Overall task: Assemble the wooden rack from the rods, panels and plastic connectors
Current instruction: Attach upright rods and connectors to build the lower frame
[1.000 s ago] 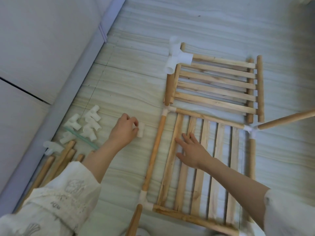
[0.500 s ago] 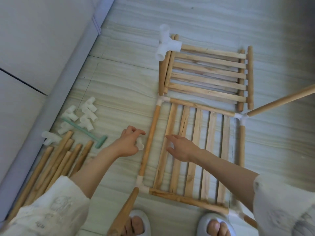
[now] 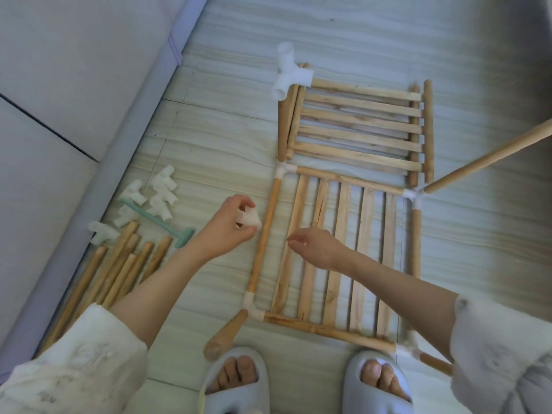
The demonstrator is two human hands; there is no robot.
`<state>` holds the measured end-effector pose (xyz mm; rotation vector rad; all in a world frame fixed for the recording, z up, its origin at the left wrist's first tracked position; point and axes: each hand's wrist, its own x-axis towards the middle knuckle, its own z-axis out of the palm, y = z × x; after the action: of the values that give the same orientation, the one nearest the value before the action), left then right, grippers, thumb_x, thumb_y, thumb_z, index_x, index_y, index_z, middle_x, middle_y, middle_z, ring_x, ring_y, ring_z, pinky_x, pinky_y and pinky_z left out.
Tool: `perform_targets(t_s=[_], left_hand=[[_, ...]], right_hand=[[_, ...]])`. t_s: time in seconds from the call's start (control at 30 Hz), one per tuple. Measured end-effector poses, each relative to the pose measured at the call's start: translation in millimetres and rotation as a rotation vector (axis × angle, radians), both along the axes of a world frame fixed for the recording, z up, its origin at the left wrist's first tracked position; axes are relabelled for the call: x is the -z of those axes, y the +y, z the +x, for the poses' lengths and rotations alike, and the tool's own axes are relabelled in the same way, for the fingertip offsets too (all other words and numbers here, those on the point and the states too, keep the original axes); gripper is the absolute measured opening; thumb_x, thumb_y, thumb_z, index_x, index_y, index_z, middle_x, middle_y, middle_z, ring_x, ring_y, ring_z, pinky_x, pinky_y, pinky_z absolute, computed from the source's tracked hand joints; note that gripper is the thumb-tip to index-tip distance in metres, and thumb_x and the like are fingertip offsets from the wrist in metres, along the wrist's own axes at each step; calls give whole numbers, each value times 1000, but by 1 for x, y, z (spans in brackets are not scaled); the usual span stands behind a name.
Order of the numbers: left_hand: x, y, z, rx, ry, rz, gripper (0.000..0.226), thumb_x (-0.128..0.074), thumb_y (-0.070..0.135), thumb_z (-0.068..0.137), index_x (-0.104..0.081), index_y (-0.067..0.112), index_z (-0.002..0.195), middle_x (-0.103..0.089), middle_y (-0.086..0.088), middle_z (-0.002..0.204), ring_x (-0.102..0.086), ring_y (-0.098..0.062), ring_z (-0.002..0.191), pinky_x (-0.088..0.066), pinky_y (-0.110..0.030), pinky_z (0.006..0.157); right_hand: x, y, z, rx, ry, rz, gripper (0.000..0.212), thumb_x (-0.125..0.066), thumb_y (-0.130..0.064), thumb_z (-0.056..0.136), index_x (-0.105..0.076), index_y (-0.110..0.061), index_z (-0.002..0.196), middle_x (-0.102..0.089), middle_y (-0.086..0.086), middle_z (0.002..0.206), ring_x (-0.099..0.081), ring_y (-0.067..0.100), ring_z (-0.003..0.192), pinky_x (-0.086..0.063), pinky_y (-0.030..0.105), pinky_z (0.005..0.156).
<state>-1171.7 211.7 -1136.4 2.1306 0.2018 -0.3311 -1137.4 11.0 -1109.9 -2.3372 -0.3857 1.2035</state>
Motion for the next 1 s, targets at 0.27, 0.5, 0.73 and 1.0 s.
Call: perform_targets(t_s=[0.27, 0.5, 0.73, 1.0], left_hand=[[-142, -10, -40, 127, -438, 142, 61, -71, 7, 79, -46, 16, 133, -38, 8, 116, -52, -10, 87, -42, -14, 81], [-214, -18, -106, 103, -656, 139, 70, -71, 3, 79, -39, 23, 138, -39, 1, 114, -44, -7, 103, -31, -9, 94], [-232, -22, -155, -133, -491, 8, 60, -70, 15, 82, -44, 22, 135, -42, 3, 111, -51, -10, 96, -42, -14, 86], [-201, -22, -176, -456, -319, -367, 20, -58, 1, 88, -62, 2, 108, -60, -2, 82, -55, -10, 65, -46, -9, 59]], right_hand=[[-136, 8, -27, 441, 57, 553, 24, -53, -29, 95, -65, -9, 100, -65, 0, 86, -58, 9, 73, -47, 19, 64], [-226, 17, -89, 306, -66, 665, 10, -61, -16, 90, -63, -7, 85, -56, 3, 75, -50, 9, 63, -41, 21, 59], [-252, 34, -123, 174, -355, 494, 12, -61, -15, 87, -51, -11, 92, -61, -1, 66, -58, 4, 49, -43, 8, 48], [-230, 35, -135, 39, -358, 396, 18, -62, -19, 89, -58, -10, 104, -65, 6, 75, -62, 11, 59, -52, 16, 60]])
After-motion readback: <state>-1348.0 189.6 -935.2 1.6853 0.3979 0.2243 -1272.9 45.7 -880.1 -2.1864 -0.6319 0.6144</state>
